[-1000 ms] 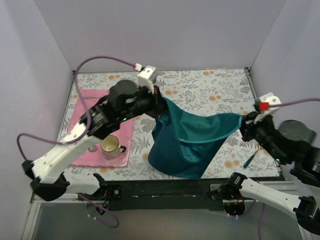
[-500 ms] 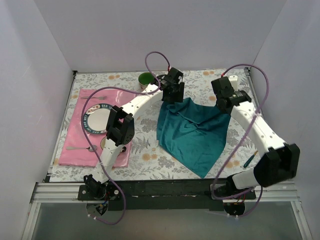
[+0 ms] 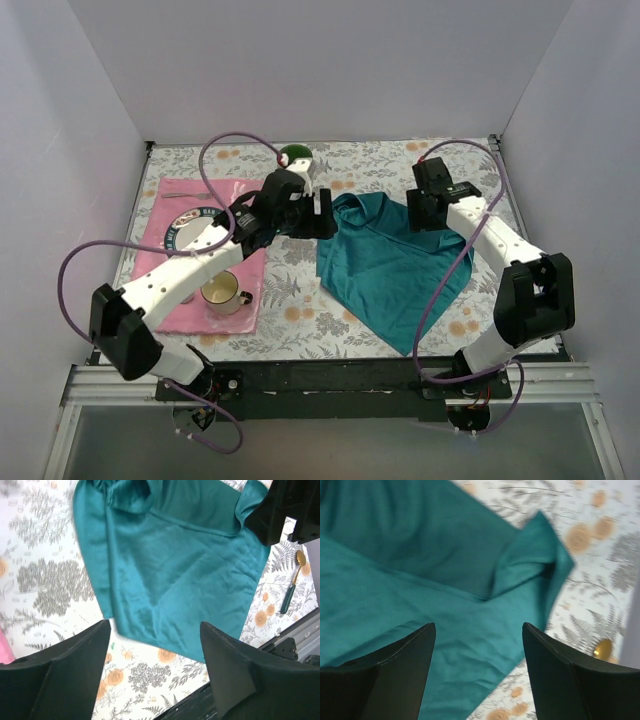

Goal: Fold the napkin, place the utensils inside, and roll it up
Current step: Flatten the napkin out

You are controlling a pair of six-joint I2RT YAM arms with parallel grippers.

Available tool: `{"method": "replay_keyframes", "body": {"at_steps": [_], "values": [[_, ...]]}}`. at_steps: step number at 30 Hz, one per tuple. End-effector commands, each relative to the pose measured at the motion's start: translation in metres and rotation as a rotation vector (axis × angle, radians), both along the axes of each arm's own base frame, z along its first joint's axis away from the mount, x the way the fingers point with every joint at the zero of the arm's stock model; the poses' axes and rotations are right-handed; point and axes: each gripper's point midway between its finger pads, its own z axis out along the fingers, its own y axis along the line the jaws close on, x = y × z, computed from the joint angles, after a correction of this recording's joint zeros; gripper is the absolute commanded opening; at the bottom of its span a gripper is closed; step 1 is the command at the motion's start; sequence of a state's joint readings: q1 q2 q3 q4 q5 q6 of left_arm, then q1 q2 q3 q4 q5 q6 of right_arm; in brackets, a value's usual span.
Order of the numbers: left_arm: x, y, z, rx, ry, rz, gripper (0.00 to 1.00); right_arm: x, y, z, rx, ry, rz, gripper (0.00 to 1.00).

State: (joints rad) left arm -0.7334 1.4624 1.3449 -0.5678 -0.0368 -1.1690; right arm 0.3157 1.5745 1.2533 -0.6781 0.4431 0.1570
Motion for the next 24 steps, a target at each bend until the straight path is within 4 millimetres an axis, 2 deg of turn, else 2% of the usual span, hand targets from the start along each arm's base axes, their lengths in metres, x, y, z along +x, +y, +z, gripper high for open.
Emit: {"method": "replay_keyframes", "body": {"at_steps": [1,2,4,6,7,9,10,11,12,13,14,19,24], "values": [[-0.015,0.012,-0.052,-0.015,0.077,0.034,0.68,0.014,0.092,0.002,0.235,-0.122,0.258,0.78],[-0.015,0.011,-0.053,-0.021,0.077,0.034,0.66,0.025,0.108,0.007,0.278,-0.179,0.285,0.78],[-0.016,0.013,-0.063,-0.020,0.093,0.049,0.65,0.032,0.130,0.008,0.344,-0.200,0.325,0.77],[-0.009,0.019,-0.068,-0.022,0.077,0.114,0.66,0.047,0.141,0.015,0.370,-0.256,0.321,0.76],[-0.010,0.023,-0.079,-0.011,0.083,0.133,0.66,0.056,0.144,0.014,0.369,-0.261,0.313,0.76],[-0.004,0.024,-0.086,-0.018,0.083,0.172,0.66,0.066,0.149,0.012,0.373,-0.266,0.307,0.75],[-0.001,0.026,-0.098,0.002,0.096,0.189,0.65,0.071,0.152,-0.001,0.364,-0.241,0.308,0.73],[0.000,0.026,-0.102,0.008,0.104,0.196,0.63,0.077,0.156,0.001,0.363,-0.245,0.310,0.70],[0.002,0.027,-0.107,0.017,0.113,0.208,0.62,0.080,0.157,-0.004,0.342,-0.235,0.307,0.68],[0.005,0.029,-0.109,0.019,0.116,0.228,0.61,0.083,0.157,-0.017,0.320,-0.210,0.302,0.66],[0.005,0.029,-0.113,0.022,0.121,0.238,0.60,0.087,0.159,-0.018,0.311,-0.210,0.304,0.62],[0.009,0.028,-0.111,0.003,0.106,0.247,0.60,0.094,0.169,-0.039,0.267,-0.198,0.328,0.55],[0.014,0.026,-0.117,0.027,0.109,0.243,0.62,0.101,0.162,-0.050,0.210,-0.202,0.321,0.42]]}}
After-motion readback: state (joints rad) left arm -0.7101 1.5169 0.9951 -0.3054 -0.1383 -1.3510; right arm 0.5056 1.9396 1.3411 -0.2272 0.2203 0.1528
